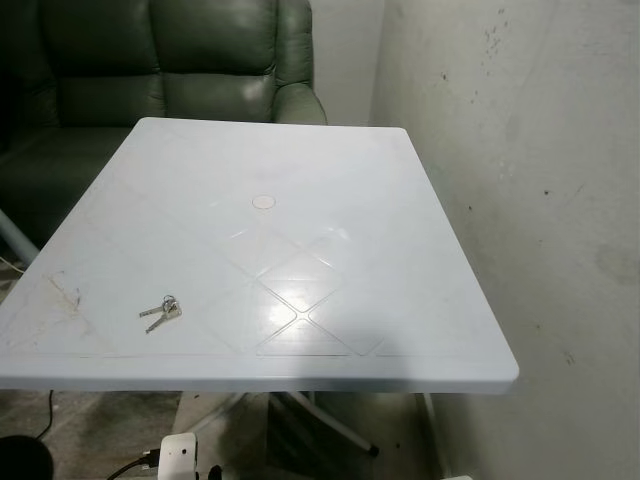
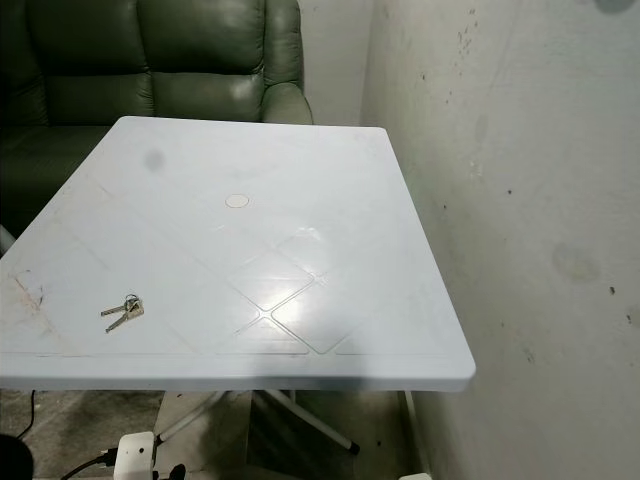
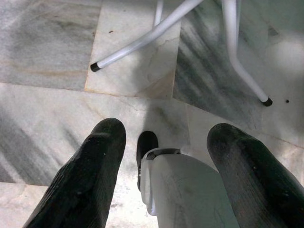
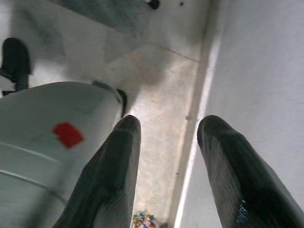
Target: Hang keys on a hook
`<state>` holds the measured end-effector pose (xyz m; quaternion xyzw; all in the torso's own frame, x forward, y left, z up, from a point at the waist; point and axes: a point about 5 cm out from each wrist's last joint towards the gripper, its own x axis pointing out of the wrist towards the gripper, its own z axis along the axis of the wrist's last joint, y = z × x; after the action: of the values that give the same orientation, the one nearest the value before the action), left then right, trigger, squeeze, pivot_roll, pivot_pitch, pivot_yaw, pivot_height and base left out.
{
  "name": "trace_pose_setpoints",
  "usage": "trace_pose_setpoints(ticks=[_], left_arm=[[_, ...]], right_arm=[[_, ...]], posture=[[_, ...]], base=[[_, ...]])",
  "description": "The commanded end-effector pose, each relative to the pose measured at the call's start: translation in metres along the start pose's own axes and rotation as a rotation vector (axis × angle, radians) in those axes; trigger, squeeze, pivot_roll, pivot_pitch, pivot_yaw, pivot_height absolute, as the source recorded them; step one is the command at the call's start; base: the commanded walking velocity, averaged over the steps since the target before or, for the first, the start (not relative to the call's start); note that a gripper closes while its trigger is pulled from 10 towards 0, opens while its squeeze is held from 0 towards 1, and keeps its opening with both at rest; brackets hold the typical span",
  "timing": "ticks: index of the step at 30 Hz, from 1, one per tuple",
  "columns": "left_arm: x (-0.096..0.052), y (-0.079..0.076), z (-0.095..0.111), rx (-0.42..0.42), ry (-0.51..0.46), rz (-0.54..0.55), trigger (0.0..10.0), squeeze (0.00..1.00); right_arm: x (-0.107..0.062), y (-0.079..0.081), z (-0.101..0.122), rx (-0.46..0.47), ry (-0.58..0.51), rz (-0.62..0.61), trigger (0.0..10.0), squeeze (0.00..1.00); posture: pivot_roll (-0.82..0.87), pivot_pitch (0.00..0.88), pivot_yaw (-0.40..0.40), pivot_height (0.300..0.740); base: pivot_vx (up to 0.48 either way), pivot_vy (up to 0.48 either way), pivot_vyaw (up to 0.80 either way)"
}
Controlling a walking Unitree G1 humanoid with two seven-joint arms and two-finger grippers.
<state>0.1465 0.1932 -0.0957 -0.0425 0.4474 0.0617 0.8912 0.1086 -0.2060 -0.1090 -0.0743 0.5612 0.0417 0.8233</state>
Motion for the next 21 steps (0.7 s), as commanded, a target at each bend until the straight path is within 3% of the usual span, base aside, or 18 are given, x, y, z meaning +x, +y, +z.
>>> trace_pose_setpoints(ticks=[1, 4, 21], left_arm=[[-0.0002, 0.0016, -0.0010, -0.020, 0.007, 0.012, 10.0, 0.00], [-0.0003, 0.0021, -0.0010, -0.023, 0.005, 0.013, 10.0, 0.00], [-0.0004, 0.0029, -0.0009, -0.022, 0.005, 0.013, 10.0, 0.00]], right_arm=[[0.0000, -0.0004, 0.0006, 0.005, 0.001, 0.004, 10.0, 0.00], [0.0000, -0.0003, 0.0001, 0.003, 0.002, 0.004, 10.0, 0.00], [0.0012, 0.0073, 0.0012, -0.002, 0.007, 0.013, 10.0, 0.00]], posture=[[-0.07, 0.000, -0.038, 0.732], [-0.07, 0.000, -0.038, 0.732], [-0.07, 0.000, -0.040, 0.732]], base=[[0.000, 0.000, 0.00], [0.000, 0.197, 0.00], [0.000, 0.456, 0.00]])
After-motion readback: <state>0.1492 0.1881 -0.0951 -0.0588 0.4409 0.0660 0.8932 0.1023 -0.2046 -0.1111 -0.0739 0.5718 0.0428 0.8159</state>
